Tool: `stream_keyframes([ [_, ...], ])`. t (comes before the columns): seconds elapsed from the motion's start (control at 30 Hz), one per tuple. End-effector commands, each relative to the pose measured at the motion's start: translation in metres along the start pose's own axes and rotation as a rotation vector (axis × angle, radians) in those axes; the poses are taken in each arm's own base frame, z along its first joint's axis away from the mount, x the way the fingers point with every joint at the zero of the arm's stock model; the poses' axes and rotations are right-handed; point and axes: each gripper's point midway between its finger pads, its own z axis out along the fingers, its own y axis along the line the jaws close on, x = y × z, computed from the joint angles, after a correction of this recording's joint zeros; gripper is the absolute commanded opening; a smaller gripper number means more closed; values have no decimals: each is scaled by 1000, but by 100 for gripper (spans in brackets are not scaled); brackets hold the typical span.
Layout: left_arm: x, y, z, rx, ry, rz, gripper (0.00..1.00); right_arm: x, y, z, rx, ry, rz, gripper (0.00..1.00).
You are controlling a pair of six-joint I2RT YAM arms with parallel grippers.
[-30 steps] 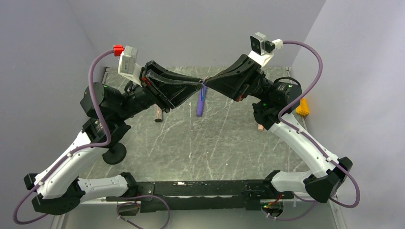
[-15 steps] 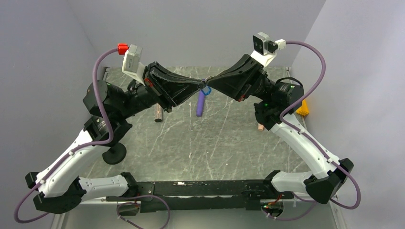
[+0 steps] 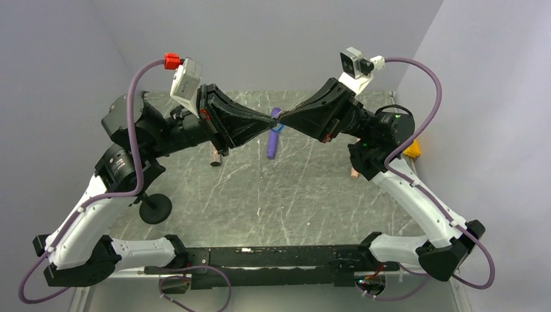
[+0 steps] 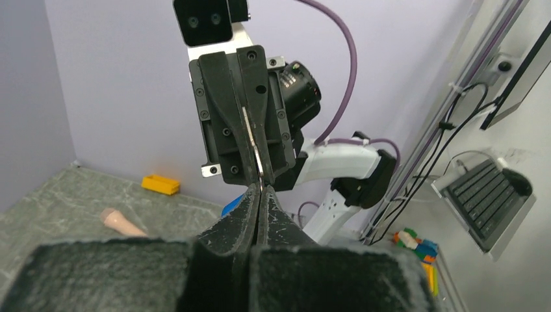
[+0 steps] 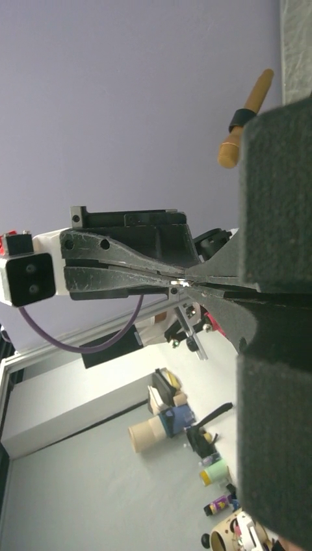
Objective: Remove the keys from the keyring
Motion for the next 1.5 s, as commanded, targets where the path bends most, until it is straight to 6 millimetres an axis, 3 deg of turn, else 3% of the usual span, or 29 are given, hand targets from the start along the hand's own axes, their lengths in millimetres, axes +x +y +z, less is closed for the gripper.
stream_keyframes([
  [0.0, 13, -6, -10, 19, 94, 49, 0, 8, -1, -5, 31, 38, -15, 0],
  [0.53, 26, 0, -28, -35, 197, 104, 0, 61, -31, -42, 215, 199, 6, 0],
  [0.93, 43, 5, -25, -29, 250, 84, 0, 76, -38, -53, 257, 277, -8, 0],
  [1.2, 81, 13, -33, -18, 431, 61, 0, 102, -59, -79, 381, 460, -46, 0],
  [1.47, 149, 62, -54, -165, 616, -200, 0, 131, -82, -113, 525, 530, -1, 0],
])
